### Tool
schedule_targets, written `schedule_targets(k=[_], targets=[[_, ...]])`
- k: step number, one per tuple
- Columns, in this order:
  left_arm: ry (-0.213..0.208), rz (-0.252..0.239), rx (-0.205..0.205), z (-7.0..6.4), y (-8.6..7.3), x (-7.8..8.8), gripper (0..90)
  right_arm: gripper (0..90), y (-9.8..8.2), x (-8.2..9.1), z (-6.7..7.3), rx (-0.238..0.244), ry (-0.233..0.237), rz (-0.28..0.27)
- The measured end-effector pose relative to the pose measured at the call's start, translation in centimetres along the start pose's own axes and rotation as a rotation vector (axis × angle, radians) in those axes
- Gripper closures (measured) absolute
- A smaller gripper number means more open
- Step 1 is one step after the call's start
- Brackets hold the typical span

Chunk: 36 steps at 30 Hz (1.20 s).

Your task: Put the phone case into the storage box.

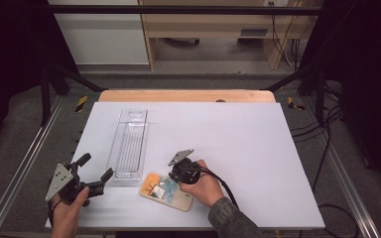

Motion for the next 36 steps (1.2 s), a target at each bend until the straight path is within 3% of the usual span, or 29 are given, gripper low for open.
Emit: schedule_targets(k=[10,15,17,18,19,20,23,24,29,36], targets=[[-0.001,0.002,-0.003,0.0,0.0,0.0,1.3,89.8,0.0,0.0,0.2,0.005,0.011,0.000],[-0.001,0.000,-0.002,0.0,0.0,0.0,1.3,81.4,0.0,0.1,-0.1,-0.007,-0.004,-0.009],[-0.001,0.001,-0.001,0.0,0.0,0.0,1.3,72.5,0.0,0.4,-0.2,-0.014,-0.015,-0.025],[-0.001,0.000,-0.001,0.0,0.0,0.0,1.3,58.9,0.0,0.7,-0.3,-0.035,-0.022,-0.040],[-0.001,0.000,-0.001,0.0,0.0,0.0,1.3,58.9,0.0,0.7,-0.3,-0.035,-0.022,-0.040],[-0.001,0.001,-0.002,0.0,0.0,0.0,1.3,52.9,0.0,0.9,-0.4,-0.040,-0.026,-0.042],[-0.001,0.002,-0.004,0.0,0.0,0.0,1.3,28.7,0.0,1.6,-0.3,-0.059,-0.026,-0.034],[-0.002,0.002,-0.003,0.0,0.0,0.0,1.3,28.7,0.0,1.6,-0.3,-0.059,-0.026,-0.034],[0.000,0.004,-0.006,0.0,0.0,0.0,1.3,9.5,-0.6,2.6,0.7,-0.044,-0.010,-0.032],[-0.001,0.005,-0.008,-0.1,0.0,0.0,1.2,6.5,-1.5,3.4,1.9,-0.006,0.002,0.001]])
Point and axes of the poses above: each handheld gripper's, and its own axes: x roughly backward along the jaws, y roughly out of its top, z roughly to its left, the point moved 3 cm from there along -x, roughly forward along the jaws, and after that the axes turned 1 degree about z, right-handed, at the moved point
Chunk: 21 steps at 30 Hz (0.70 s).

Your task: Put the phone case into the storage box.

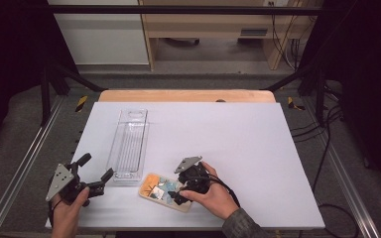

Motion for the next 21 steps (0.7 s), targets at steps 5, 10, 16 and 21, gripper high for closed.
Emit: schedule_targets(k=[5,10,16,21], targets=[[0.001,0.001,-0.004,0.0,0.0,0.0,1.2,6.7,-0.7,0.3,0.7,0.009,0.014,0.030],[-0.002,0.005,-0.011,-0.1,0.0,0.0,1.3,6.6,-1.1,0.7,1.4,0.019,0.025,0.042],[-0.003,0.006,-0.013,-0.1,0.0,0.0,1.3,6.3,-1.5,0.8,1.8,0.035,0.022,0.055],[-0.004,0.007,-0.014,-0.2,0.0,-0.1,1.2,6.4,-1.9,0.4,1.9,0.050,0.023,0.077]])
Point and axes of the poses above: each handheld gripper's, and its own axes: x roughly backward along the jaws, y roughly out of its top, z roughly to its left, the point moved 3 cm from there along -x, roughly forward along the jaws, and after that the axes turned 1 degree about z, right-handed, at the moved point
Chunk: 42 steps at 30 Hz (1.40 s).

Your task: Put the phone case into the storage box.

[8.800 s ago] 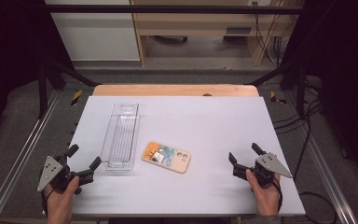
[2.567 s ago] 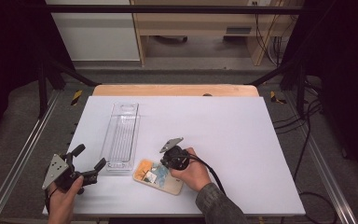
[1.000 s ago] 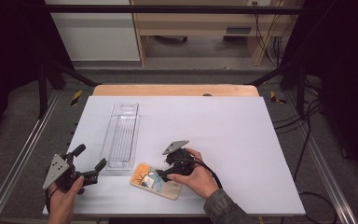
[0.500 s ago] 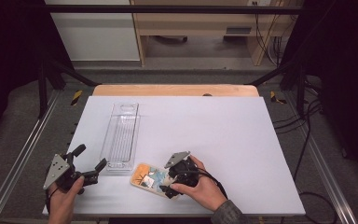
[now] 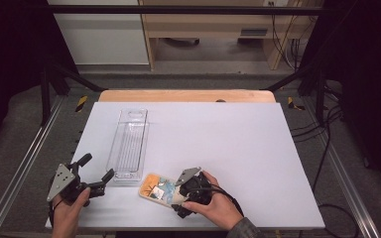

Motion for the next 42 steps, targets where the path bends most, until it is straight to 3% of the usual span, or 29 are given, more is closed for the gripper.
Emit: schedule_targets(k=[19,42], targets=[[-0.004,0.002,-0.002,0.0,0.0,-0.1,1.3,5.0,-0.3,-1.4,0.2,0.003,0.004,0.023],[-0.005,0.002,-0.003,-0.1,0.0,0.0,1.3,8.2,-0.5,-1.3,0.3,0.016,-0.003,0.012]])
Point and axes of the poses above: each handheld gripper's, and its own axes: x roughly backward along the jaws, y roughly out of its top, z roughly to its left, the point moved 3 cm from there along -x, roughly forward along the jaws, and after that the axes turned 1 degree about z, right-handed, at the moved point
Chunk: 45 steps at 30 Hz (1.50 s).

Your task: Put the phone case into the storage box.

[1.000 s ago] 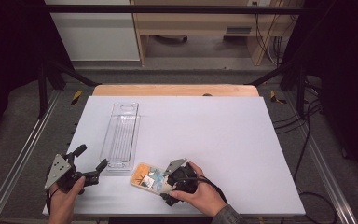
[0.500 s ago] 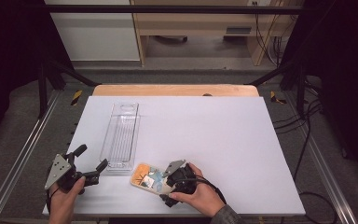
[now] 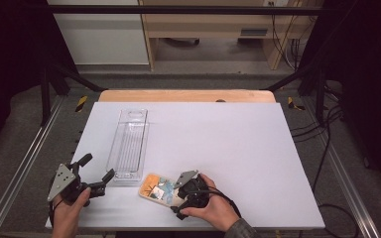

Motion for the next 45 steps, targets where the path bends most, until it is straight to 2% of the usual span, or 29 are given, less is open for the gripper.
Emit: schedule_targets(k=[7,10,20,32,39,45], targets=[[0.001,0.000,0.000,0.0,0.0,0.0,1.3,11.5,0.0,0.3,-0.2,-0.016,0.011,0.005],[0.001,0.000,0.000,0.0,0.0,0.0,1.3,12.1,0.1,0.6,-0.5,-0.041,0.001,-0.014],[0.002,-0.001,-0.004,0.0,0.0,0.0,1.4,12.7,-0.1,1.7,-1.5,-0.044,-0.030,-0.023],[0.003,-0.002,-0.002,0.0,0.0,0.0,1.4,12.7,-0.2,2.7,-2.8,-0.051,-0.094,-0.047],[0.007,-0.008,0.000,0.1,0.1,0.2,1.5,12.7,-0.3,3.6,-3.8,-0.074,-0.135,-0.089],[0.003,-0.010,-0.006,-0.2,0.2,0.2,1.5,12.6,-0.9,4.6,-5.2,-0.100,-0.192,-0.137]])
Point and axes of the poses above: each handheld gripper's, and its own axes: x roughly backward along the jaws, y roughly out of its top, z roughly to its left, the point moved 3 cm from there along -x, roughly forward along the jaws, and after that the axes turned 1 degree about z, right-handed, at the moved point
